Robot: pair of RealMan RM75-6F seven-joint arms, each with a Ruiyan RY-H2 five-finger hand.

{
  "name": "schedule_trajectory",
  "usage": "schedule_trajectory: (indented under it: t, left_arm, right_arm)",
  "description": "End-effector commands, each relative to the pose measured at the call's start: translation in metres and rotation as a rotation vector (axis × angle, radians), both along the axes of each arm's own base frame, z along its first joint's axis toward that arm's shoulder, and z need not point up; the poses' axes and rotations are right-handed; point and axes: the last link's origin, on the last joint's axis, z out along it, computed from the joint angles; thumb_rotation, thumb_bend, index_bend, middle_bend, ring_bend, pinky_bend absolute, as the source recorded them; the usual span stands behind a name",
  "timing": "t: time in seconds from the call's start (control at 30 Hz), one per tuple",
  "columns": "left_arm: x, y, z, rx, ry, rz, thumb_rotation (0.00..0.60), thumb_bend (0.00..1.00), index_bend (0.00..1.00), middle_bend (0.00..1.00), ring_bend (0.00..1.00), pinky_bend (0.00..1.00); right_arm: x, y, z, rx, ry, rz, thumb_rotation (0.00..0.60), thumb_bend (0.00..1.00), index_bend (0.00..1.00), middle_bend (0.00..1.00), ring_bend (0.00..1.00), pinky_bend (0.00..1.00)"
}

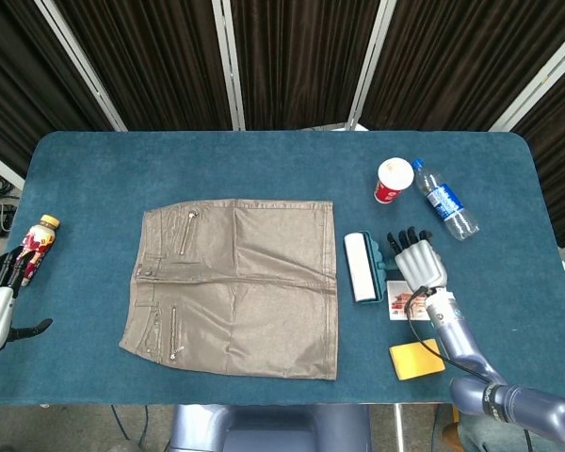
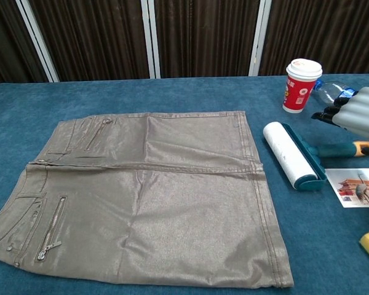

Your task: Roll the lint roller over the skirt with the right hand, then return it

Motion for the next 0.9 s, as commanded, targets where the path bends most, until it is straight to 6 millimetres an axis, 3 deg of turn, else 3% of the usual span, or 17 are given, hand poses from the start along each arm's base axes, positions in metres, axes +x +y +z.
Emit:
schedule_trajectory:
  t: [0.03,0.27,0.5,0.77,0.9]
  left_arm:
    - [-0.002,-0.001,0.000,-0.009,-0.010,0.008,0.600,0.00,0.00,0.00,0.00,0.00]
    - [0.006,-0.004,0.005,0.006,-0.031,-0.046,0.600,0.00,0.00,0.00,0.00,0.00]
    - [0.012,-0.017,0.009,0.027,-0.029,-0.096,0.600,0.00,0.00,0.00,0.00,0.00]
    - [0.011,-0.024,0.014,0.034,-0.009,-0.094,0.600,0.00,0.00,0.00,0.00,0.00]
    - [0.011,-0.025,0.015,0.039,-0.011,-0.100,0.600,0.00,0.00,0.00,0.00,0.00]
  right_arm:
    - [0.001,0.005,0.010,-0.028,-0.052,0.004,0.600,0.00,0.00,0.05,0.01,0.18]
    - [-0.013,0.031,0.050,-0.106,-0.271,-0.020,0.600,0.00,0.00,0.00,0.00,0.08]
    - [-0.034,0.078,0.094,-0.199,-0.609,-0.024,0.600,0.00,0.00,0.00,0.00,0.00]
    - [-0.062,0.116,0.108,-0.241,-0.757,-0.017,0.600,0.00,0.00,0.00,0.00,0.00]
    - [-0.065,0.122,0.111,-0.247,-0.759,-0.027,0.600,0.00,0.00,0.00,0.00,0.00]
